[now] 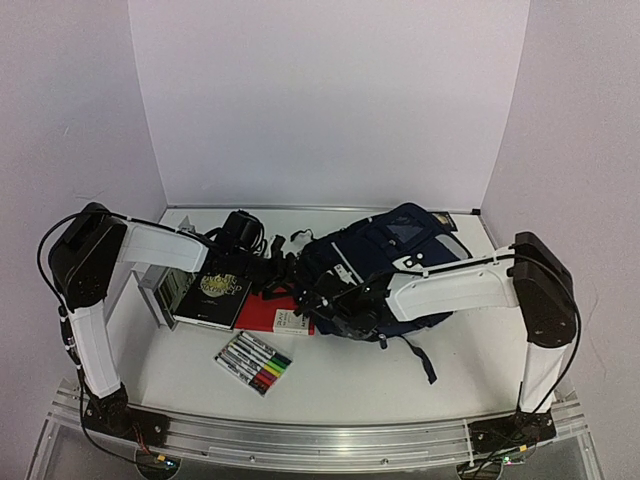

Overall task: Pack the student bag
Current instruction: Unzip the student bag at the center of the board.

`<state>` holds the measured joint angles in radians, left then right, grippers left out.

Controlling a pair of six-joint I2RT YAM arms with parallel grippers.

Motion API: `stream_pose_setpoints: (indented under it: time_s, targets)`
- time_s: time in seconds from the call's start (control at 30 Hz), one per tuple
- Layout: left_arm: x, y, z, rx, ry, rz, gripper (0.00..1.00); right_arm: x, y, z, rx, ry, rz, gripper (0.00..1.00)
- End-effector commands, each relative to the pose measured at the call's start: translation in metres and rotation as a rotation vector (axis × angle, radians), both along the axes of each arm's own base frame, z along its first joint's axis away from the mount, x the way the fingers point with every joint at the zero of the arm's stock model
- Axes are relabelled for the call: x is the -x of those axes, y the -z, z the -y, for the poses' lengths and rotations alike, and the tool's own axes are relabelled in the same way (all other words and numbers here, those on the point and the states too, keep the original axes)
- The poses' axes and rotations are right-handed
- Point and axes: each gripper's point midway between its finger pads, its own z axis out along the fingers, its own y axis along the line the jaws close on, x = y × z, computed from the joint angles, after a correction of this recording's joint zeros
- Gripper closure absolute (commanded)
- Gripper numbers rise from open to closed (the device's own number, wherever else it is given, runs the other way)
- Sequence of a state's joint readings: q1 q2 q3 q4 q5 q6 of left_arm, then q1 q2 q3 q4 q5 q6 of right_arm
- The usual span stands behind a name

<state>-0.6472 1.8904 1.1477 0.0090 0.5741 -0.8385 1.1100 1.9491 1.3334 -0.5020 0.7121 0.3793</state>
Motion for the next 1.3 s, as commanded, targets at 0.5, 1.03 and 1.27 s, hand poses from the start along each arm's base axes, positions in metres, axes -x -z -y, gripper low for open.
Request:
stream_pose_setpoints:
  time_s: [0.5, 1.03, 1.27]
  targets:
    - [-0.031, 0.019, 0.0, -0.029, -0.099, 0.016, 0.49, 0.002, -0.148, 0.003, -0.582, 0.113, 0.15, 1.0]
    - [-0.084, 0.015, -0.082, -0.098, -0.278, 0.065, 1.0, -0.014, -0.23, 0.108, -0.789, 0.309, 0.332, 1.0]
    - [-0.107, 0.012, -0.114, -0.201, -0.338, 0.109, 1.0, -0.022, -0.235, 0.163, -0.803, 0.42, 0.385, 1.0]
